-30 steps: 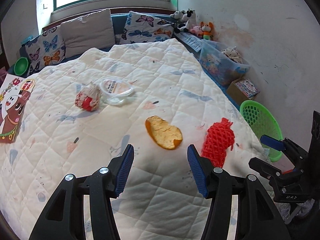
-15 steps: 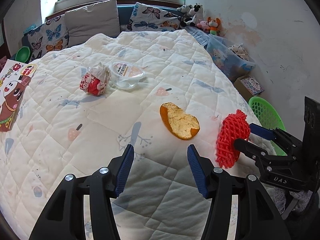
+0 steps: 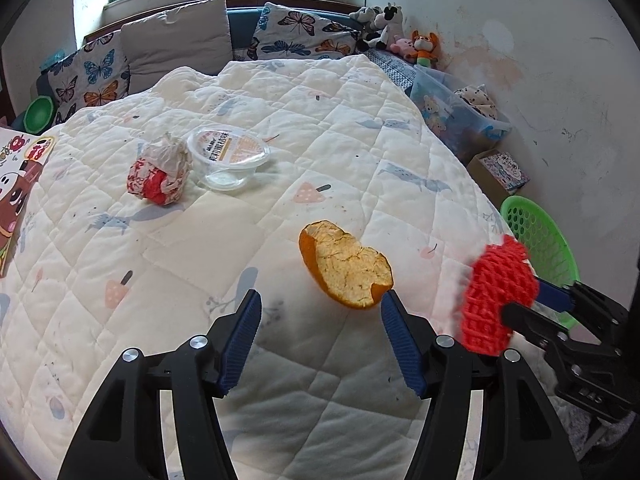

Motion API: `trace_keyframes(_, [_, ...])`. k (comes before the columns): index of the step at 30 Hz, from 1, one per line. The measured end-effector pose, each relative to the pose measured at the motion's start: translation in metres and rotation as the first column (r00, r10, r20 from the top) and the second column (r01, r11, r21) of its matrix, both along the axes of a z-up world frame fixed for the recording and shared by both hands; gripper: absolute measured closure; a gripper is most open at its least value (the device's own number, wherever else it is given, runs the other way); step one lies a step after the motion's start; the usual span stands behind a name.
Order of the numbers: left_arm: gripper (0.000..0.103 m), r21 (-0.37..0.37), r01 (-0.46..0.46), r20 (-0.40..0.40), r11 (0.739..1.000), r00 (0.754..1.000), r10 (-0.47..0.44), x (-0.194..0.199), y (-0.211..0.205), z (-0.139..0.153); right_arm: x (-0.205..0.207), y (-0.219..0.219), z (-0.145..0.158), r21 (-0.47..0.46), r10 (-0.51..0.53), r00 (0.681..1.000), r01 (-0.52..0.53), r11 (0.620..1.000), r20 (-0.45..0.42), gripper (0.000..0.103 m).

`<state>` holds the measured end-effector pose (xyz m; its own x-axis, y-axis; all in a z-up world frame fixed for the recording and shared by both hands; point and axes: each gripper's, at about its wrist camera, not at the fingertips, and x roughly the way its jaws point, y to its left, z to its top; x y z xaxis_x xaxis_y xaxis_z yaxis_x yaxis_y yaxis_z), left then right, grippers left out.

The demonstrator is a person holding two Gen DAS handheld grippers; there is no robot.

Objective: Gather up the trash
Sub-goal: 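Grasp the red mesh net with the right tool while the left tool grasps the bread crust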

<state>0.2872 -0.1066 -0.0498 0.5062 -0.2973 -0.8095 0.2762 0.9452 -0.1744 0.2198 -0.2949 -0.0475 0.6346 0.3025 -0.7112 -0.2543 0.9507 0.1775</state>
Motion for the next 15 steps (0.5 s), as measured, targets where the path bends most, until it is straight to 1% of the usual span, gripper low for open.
trace_keyframes(3, [0.043,0.001,-0.009,-0.006,1.000,1.000,0.009,0.006,-0.003,-0.004,-0.010,-0.009,0.005,-0.010,-0.009,1.000,0.009,1.000,0.015,0.054])
trace_keyframes(6, [0.047,-0.011,-0.023,-0.008,1.000,1.000,0.023,0.011,-0.002,-0.007,-0.019,-0.019,0.009,-0.017,-0.023,0.999,0.023,1.000,0.026,0.054])
trace_keyframes(12, [0.060,-0.067,-0.054,-0.046,0.996,0.998,0.051,0.024,0.003,-0.016,-0.033,-0.042,0.013,-0.032,-0.069,0.997,0.070,0.997,0.041,0.054])
trace_keyframes(15, [0.073,-0.082,-0.046,-0.047,0.996,0.998,0.043,0.027,0.001,-0.017,-0.037,-0.053,0.014,-0.033,-0.094,0.995,0.096,0.995,0.042,0.054])
